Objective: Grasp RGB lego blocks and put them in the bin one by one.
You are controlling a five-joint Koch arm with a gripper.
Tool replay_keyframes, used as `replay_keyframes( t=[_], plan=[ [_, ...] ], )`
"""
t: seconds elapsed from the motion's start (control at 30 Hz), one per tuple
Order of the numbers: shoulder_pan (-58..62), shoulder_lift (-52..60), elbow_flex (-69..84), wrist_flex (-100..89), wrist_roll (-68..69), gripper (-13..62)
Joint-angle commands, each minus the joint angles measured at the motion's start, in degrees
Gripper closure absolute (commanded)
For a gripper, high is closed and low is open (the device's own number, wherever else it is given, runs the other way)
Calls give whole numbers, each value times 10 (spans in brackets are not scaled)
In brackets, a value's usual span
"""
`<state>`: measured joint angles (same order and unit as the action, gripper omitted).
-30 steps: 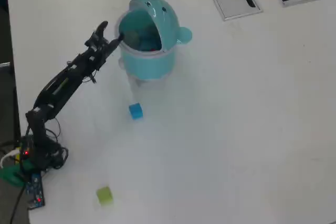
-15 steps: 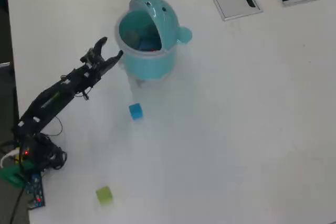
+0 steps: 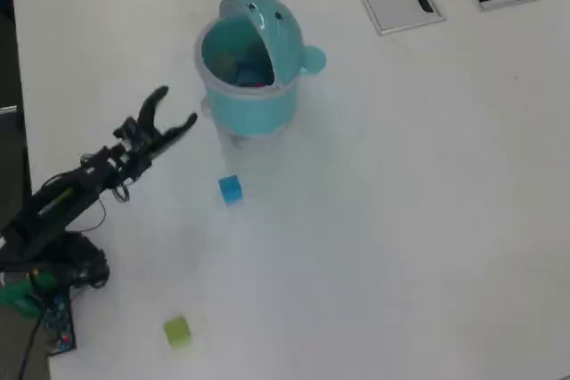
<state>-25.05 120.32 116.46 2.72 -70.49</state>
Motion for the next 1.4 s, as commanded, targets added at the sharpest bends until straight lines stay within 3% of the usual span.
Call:
replay_keyframes(
  t=[0.0,0.43,0.67,1.03,1.37],
  plan=[
    [29,33,-4,-46,2,159],
    [160,95,169,-234,63,150],
    [207,142,244,-245,63,151],
    [316,143,360,-417,56,148],
    [447,141,397,-437,-53,142]
  ],
)
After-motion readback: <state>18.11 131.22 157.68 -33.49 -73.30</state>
